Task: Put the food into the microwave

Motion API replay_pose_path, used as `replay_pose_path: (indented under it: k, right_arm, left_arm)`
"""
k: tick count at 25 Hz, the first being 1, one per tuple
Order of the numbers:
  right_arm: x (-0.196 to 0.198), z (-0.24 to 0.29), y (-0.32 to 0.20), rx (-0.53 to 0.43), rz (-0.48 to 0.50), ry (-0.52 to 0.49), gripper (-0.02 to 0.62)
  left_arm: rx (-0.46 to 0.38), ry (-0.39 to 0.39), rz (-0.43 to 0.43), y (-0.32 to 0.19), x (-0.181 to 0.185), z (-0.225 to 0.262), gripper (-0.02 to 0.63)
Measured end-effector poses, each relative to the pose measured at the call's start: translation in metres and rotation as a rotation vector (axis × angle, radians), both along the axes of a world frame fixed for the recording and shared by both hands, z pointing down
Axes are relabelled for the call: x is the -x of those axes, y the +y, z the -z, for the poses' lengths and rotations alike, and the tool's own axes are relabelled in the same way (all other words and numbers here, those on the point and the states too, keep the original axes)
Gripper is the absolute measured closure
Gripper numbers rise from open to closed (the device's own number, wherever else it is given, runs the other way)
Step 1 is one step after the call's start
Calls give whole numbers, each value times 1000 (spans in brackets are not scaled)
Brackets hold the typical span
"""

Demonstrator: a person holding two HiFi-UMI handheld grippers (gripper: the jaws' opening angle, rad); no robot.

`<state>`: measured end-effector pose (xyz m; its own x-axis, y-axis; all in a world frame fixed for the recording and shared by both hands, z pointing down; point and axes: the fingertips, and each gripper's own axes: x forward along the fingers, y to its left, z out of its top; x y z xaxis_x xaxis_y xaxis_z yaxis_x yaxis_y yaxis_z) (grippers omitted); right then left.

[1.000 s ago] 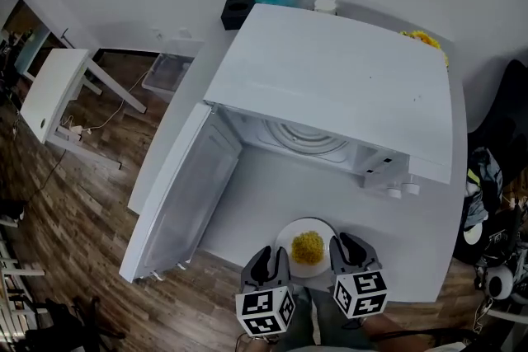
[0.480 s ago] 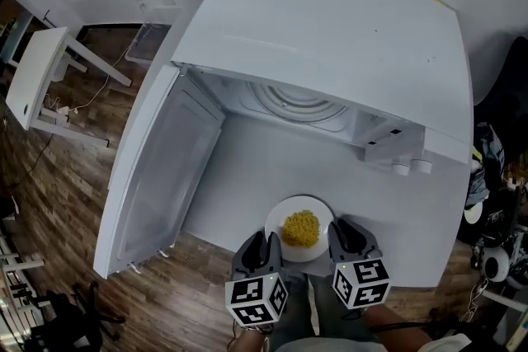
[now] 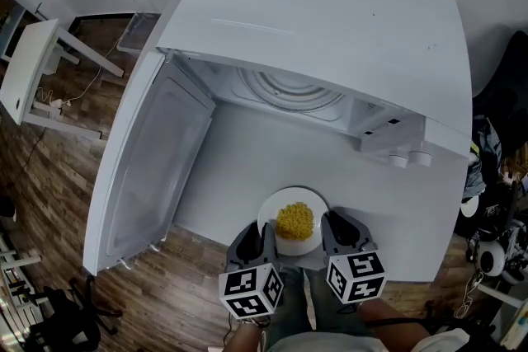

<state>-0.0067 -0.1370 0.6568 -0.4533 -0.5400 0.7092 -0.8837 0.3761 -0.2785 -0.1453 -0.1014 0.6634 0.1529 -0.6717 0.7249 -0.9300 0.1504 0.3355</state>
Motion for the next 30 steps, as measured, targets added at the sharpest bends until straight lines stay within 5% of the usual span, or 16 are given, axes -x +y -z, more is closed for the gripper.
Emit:
replay_pose_path:
  k: [30]
  right_arm:
    - [3, 17, -7, -42, -10, -14, 543]
  left_arm:
    - [-7, 26, 41, -6, -1, 16, 511]
